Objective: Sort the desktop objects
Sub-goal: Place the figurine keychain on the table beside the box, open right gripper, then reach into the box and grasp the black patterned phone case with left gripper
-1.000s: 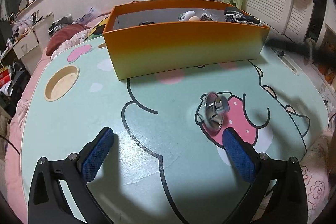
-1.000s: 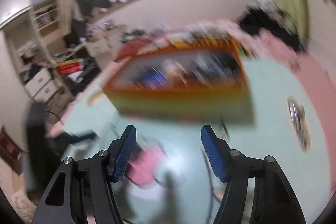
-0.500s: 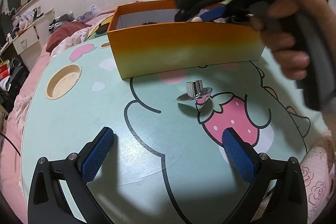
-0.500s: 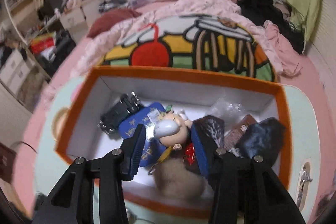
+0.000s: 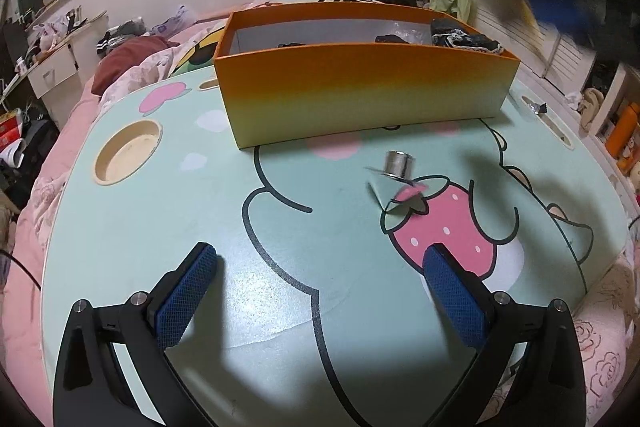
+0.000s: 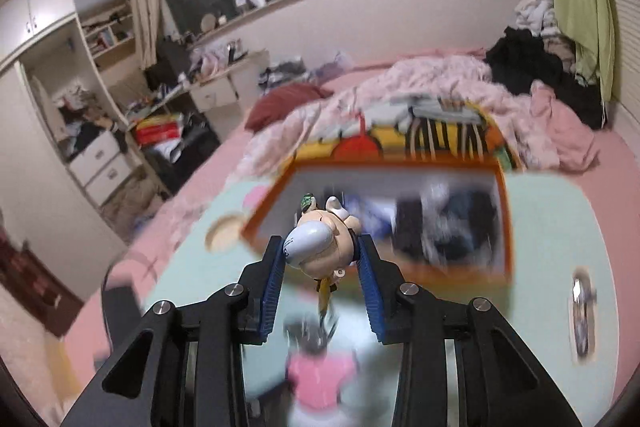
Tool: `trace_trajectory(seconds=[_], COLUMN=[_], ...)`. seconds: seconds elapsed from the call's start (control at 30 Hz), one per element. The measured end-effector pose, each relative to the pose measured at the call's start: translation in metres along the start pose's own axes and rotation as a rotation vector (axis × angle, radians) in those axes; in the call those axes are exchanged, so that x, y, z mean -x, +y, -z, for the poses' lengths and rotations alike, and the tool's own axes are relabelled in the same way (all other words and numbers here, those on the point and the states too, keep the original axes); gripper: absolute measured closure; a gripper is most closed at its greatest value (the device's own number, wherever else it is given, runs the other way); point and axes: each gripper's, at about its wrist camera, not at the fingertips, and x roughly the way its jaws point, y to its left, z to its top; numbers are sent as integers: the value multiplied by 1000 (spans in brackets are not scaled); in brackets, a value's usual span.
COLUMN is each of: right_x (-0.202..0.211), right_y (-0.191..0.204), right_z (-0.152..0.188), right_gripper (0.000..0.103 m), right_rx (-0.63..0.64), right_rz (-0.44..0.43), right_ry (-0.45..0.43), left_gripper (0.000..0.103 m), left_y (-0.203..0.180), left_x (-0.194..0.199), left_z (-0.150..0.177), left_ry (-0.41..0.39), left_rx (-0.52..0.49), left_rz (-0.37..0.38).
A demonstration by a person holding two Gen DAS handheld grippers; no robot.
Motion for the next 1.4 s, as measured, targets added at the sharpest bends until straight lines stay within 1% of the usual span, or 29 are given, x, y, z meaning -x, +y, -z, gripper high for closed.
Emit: trace_trajectory(seconds=[0.07,0.13,0.2,0.23,0.3,0.4,0.43,0.47,0.5,0.6,0.67,0.7,0.73,0.77,0.8,0.83,0.87,0.93,1.13,1.3,1.37,1.4], right_x=[-8,-20,-37,-45,-49,-39,-33,-29,-24,-1,8,7,-1,-10,-10,-14,-16,-16,-15,-19,-19,-19], right_y=[-5,-10,-16,-19,-21,-26,-27,-28,-27,-16,-6,-3,-4,-5,1,1,-1,-8,-12,-13,-13,-13], right_z=[18,35,45,45,42,42,46,50,53,69,85,93,107,112,116,114,111,109,113,117,117,117], right_gripper=[68,68,68,68,68,67,60,47,43,37,17,15,16,14,14,13,10,8,6,4,3,3], right_rx=[-18,-43,-63,-76,-82,-97,-105,-110,-108,-42,33,59,87,96,153,158,148,127,125,126,126,125], right_rz=[11,15,27,10,2,23,37,36,43,103,179,214,246,249,282,279,279,287,286,277,278,277], right_ry=[56,95,122,134,120,46,26,21,14,-21,-25,-13,36,95,77,101,108,108,104,110,111,110], left_gripper=[0,0,0,0,0,0,0,0,0,0,0,0,0,0,0,0,0,0,0,0,1,5], left_y=[2,4,5,6,8,6,2,0,-1,2,1,0,-1,-2,-5,-7,-7,-7,-8,-3,-1,1], left_x=[0,0,-1,0,0,-1,-2,-2,-2,-2,-2,-2,-2,-3,-3,-3,-3,-3,-3,2,3,4], left_z=[2,1,1,0,0,3,6,8,10,8,8,7,7,7,7,7,7,6,5,4,5,5], left_ry=[0,0,1,-1,-6,-11,-14,-20,-26,-25,-26,-26,-26,-24,-26,-27,-26,-26,-27,-42,-50,-55], left_rx=[2,4,8,11,24,29,19,10,5,17,17,17,15,12,5,-2,-3,-3,-2,35,56,63], left_rz=[1,0,1,4,7,3,-7,-9,-2,-4,-9,-9,-10,-15,-21,-23,-24,-27,-28,4,10,17])
